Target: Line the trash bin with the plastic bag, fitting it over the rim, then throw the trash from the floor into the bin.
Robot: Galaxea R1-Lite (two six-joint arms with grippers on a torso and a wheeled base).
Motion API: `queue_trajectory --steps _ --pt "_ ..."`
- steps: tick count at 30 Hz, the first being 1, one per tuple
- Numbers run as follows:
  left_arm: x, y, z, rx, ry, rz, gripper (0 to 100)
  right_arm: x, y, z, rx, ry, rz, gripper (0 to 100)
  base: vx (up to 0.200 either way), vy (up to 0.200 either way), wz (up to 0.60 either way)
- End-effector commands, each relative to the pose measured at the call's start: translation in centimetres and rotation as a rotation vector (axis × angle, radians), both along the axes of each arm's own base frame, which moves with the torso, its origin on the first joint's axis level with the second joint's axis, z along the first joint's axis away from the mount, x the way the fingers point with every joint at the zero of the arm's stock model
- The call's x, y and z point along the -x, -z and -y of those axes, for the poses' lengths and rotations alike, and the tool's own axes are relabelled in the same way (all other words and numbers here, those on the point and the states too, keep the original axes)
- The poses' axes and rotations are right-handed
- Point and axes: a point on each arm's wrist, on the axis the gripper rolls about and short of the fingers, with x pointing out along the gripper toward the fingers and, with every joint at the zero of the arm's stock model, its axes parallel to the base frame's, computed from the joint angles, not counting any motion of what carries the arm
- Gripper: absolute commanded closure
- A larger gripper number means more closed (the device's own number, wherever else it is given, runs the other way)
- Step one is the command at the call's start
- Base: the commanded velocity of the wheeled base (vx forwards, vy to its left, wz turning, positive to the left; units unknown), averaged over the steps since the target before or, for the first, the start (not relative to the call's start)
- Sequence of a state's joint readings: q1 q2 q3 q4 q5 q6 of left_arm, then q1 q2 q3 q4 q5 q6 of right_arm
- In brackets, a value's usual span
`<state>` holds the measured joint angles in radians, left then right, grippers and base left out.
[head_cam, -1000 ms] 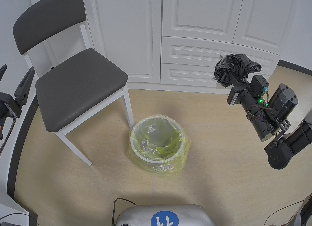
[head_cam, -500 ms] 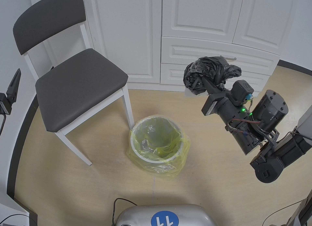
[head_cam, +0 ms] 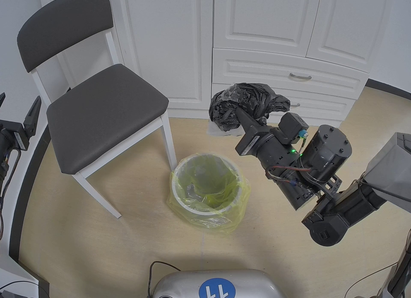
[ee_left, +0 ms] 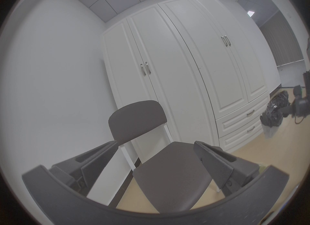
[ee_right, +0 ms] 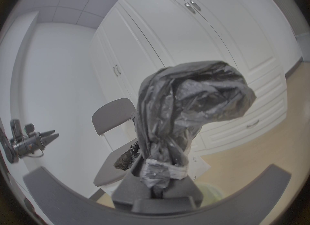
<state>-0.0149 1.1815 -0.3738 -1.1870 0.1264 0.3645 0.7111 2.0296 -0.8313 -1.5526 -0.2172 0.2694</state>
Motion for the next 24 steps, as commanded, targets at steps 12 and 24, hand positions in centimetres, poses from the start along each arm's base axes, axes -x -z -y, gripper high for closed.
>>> queue_trajectory --steps 12,24 --pt "-1.7 0.7 -0.1 0.015 0.003 -0.003 0 -5.4 5.0 -4.5 -0.183 -0.046 -0.434 100 0.0 0.0 0.0" --pt "-1.8 0.8 0.0 0.014 0.008 -0.009 0 -10.8 9.1 -6.1 -0.204 0.168 -0.61 100 0.0 0.0 0.0"
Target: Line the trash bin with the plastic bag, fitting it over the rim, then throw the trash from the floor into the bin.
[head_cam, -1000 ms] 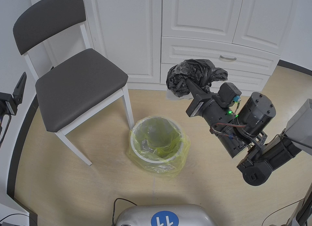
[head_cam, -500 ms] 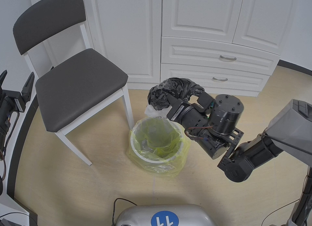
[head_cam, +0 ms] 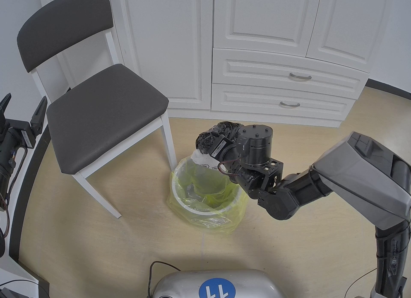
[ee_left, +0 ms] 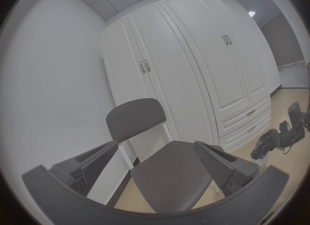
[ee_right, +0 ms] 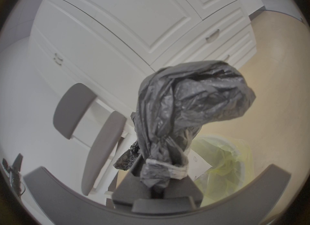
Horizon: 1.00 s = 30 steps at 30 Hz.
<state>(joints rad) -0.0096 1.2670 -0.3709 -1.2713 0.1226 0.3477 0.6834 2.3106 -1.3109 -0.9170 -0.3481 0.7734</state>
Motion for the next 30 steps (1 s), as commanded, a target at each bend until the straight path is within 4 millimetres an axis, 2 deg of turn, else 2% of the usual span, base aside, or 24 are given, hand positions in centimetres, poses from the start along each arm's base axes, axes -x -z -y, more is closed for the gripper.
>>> queue_trajectory --steps 1,4,15,20,25,30 --pt "-0.1 0.1 0.1 -0.001 0.004 -0.007 0 -2.4 2.9 -0.9 0.011 0.071 -0.078 100 0.0 0.0 0.0" --pt "-0.1 0.1 0.1 0.001 0.004 -0.005 0 -3.7 4.1 -1.4 0.002 0.123 -0.139 100 0.0 0.0 0.0" --pt "-0.1 0.2 0.1 -0.004 0.007 -0.009 0 -4.0 6.7 -2.6 0.03 0.129 -0.252 100 0.0 0.0 0.0" --pt "-0.1 0.3 0.2 -0.005 0.008 -0.012 0 -4.8 8.2 -3.2 0.032 0.143 -0.308 100 0.0 0.0 0.0" --pt "-0.1 0.2 0.2 -0.007 0.008 -0.009 0 -5.6 8.5 -3.8 0.039 0.137 -0.322 100 0.0 0.0 0.0" --pt "-0.1 0.2 0.2 -0.005 0.008 -0.008 0 -5.6 8.3 -4.2 0.062 0.104 -0.323 100 0.0 0.0 0.0"
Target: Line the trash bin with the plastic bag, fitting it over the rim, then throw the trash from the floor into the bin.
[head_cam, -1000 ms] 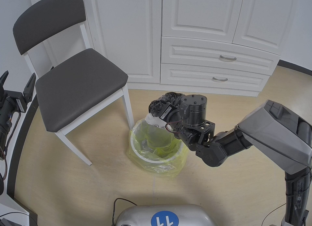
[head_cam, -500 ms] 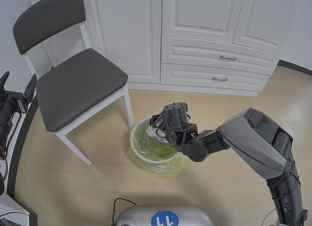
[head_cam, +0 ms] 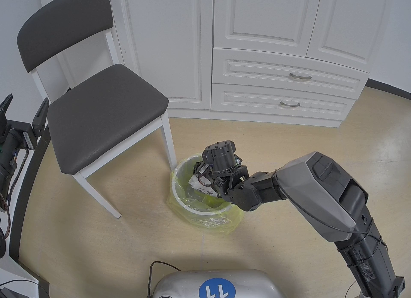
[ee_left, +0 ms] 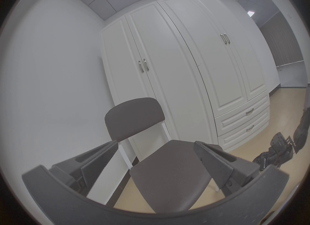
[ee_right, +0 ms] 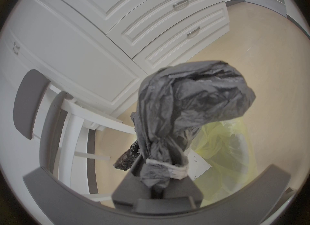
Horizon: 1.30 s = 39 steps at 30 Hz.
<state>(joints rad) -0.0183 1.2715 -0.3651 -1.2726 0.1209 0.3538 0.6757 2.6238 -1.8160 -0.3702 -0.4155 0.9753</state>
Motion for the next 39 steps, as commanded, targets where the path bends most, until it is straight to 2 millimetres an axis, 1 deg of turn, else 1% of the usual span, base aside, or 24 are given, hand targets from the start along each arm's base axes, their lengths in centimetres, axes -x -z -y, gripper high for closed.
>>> queue_trajectory --steps 1,3,4,7,9,12,14,15,18,20,23,27,34,37,38,39 --pt "0.0 0.0 0.0 0.001 0.0 0.002 0 -0.2 0.9 -0.5 0.021 -0.031 -0.002 100 0.0 0.0 0.0" --pt "0.0 0.0 0.0 0.0 0.0 0.0 0 -0.4 1.0 -0.6 0.042 -0.054 0.003 100 0.0 0.0 0.0" --pt "0.0 0.1 0.0 -0.003 -0.001 -0.005 0 -0.9 1.5 -0.2 0.084 -0.074 0.015 100 0.0 0.0 0.0" --pt "0.0 0.1 0.0 -0.006 -0.003 -0.005 0 -1.1 1.8 0.2 0.129 -0.085 0.021 100 0.0 0.0 0.0" --pt "0.1 0.1 0.0 -0.006 -0.003 -0.003 0 -0.9 2.0 0.3 0.137 -0.086 0.009 100 0.0 0.0 0.0" --pt "0.1 0.2 0.1 -0.008 0.002 -0.007 0 -0.4 2.9 0.7 0.148 -0.086 -0.01 100 0.0 0.0 0.0" --pt "0.1 0.2 0.1 -0.008 0.003 -0.005 0 -0.4 3.0 0.7 0.147 -0.086 -0.009 100 0.0 0.0 0.0" --pt "0.1 0.3 0.4 -0.008 0.021 -0.01 0 0.0 3.6 1.0 0.143 -0.106 0.033 100 0.0 0.0 0.0" --pt "0.2 0.3 0.7 -0.009 0.036 -0.013 0 0.3 3.8 1.2 0.147 -0.155 0.077 100 0.0 0.0 0.0" --pt "0.2 0.5 0.9 -0.02 0.043 -0.018 0 0.6 4.3 1.4 0.141 -0.2 0.135 100 0.0 0.0 0.0" --pt "0.2 0.5 0.9 -0.027 0.042 -0.022 0 0.8 4.9 1.4 0.147 -0.225 0.165 100 0.0 0.0 0.0" --pt "0.2 0.7 1.1 -0.029 0.051 -0.026 0 0.9 5.6 1.3 0.157 -0.231 0.159 100 0.0 0.0 0.0" --pt "0.2 0.8 1.1 -0.029 0.056 -0.031 0 0.7 6.6 1.3 0.165 -0.234 0.151 100 0.0 0.0 0.0" --pt "0.2 0.8 1.2 -0.029 0.057 -0.032 0 0.2 7.0 1.3 0.16 -0.226 0.158 100 0.0 0.0 0.0" --pt "0.2 0.8 1.2 -0.029 0.057 -0.032 0 -0.5 7.3 1.3 0.16 -0.219 0.171 100 0.0 0.0 0.0" --pt "0.2 0.8 1.2 -0.029 0.057 -0.032 0 -0.5 7.3 1.4 0.158 -0.219 0.172 100 0.0 0.0 0.0"
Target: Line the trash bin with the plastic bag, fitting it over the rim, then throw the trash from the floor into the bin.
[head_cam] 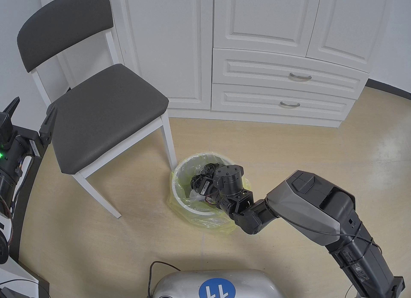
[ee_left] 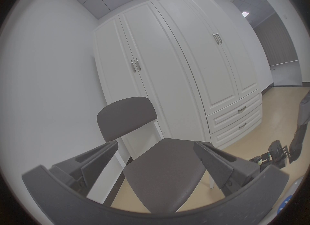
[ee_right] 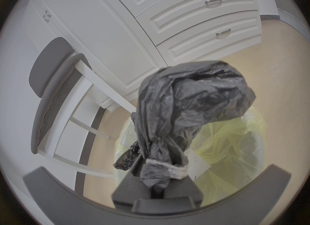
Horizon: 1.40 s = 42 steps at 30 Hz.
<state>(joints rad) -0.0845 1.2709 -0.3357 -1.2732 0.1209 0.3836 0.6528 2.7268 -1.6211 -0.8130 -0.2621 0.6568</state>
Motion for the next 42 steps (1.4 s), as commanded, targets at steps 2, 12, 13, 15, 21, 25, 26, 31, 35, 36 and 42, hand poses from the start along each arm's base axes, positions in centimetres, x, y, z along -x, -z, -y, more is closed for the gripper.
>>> queue_trajectory --steps 2,12,13,15,21,25,26,31,35,36,42 --pt "0.0 0.0 0.0 0.0 0.001 -0.001 0 -1.2 1.5 0.2 0.012 0.011 0.013 100 0.0 0.0 0.0" --pt "0.0 0.2 0.4 -0.001 0.024 -0.008 0 -1.6 3.0 0.0 0.051 0.008 0.02 100 0.0 0.0 0.0" --pt "0.0 0.2 0.4 -0.001 0.024 -0.008 0 -1.6 3.0 0.0 0.051 0.008 0.02 100 0.0 0.0 0.0" --pt "0.0 0.2 0.4 -0.003 0.023 -0.008 0 -1.6 2.9 0.0 0.054 0.007 0.016 100 0.0 0.0 0.0" --pt "0.1 0.2 0.4 0.0 0.024 -0.005 0 -1.5 3.0 0.0 0.073 0.005 -0.008 0 0.0 0.0 0.0" --pt "0.0 0.2 0.4 -0.001 0.026 -0.008 0 -1.5 3.0 0.0 0.073 0.004 -0.008 0 0.0 0.0 0.0" --pt "0.0 0.2 0.4 -0.001 0.024 -0.008 0 -1.5 3.0 0.0 0.073 0.004 -0.008 0 0.0 0.0 0.0" --pt "0.0 0.2 0.4 -0.001 0.024 -0.008 0 -1.4 3.0 -0.2 0.072 0.005 -0.003 0 0.0 0.0 0.0" --pt "0.0 0.2 0.4 0.0 0.024 -0.007 0 -1.4 2.3 -0.4 0.053 0.007 0.008 0 0.0 0.0 0.0" --pt "0.0 0.2 0.4 -0.001 0.024 -0.008 0 -1.4 1.8 -0.4 0.047 0.007 0.014 0 0.0 0.0 0.0" --pt "0.0 0.2 0.4 -0.001 0.024 -0.01 0 -1.3 0.3 -0.2 0.03 0.013 0.028 0 0.0 0.0 0.0"
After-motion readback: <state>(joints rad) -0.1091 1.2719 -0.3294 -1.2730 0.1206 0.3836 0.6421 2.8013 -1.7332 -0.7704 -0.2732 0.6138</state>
